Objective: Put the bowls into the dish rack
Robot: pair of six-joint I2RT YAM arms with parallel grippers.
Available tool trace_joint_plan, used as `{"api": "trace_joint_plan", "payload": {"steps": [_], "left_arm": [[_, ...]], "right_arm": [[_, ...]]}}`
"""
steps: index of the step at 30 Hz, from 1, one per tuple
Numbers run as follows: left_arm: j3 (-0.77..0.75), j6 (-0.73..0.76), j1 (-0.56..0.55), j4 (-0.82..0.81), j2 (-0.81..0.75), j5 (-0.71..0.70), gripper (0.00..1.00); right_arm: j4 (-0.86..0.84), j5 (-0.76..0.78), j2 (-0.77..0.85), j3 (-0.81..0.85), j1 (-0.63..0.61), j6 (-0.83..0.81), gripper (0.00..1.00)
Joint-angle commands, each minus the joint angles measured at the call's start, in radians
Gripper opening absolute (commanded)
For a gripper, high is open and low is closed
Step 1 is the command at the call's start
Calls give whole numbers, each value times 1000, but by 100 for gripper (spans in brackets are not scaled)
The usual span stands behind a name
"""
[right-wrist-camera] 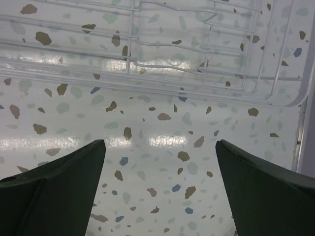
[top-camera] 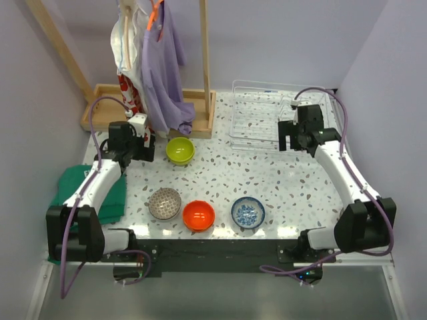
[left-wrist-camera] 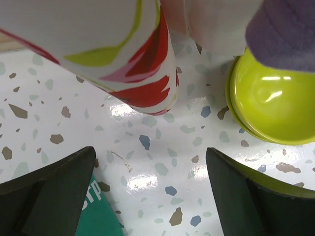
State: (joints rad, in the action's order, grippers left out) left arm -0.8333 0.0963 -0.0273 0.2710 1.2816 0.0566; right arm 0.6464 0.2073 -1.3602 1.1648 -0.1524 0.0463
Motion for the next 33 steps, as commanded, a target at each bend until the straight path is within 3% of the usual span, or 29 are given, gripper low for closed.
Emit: {"api": "trace_joint_plan", "payload": {"steps": [1,4,21,33], "left_arm": [[11,26,3,-39,-50,25,100],[10,54,3,-38,-59,19,97],[63,98,23,36,-212,11,93],[71,85,27,56,-243,20,92]], "right_arm": [[-22,-144,-52,97,-1,-23,99],[15,-272,-131,220,-10,-25,99],[-22,-89,-493,570,-302,134,88],[-36,-69,-669,734,-319,210,77]]}}
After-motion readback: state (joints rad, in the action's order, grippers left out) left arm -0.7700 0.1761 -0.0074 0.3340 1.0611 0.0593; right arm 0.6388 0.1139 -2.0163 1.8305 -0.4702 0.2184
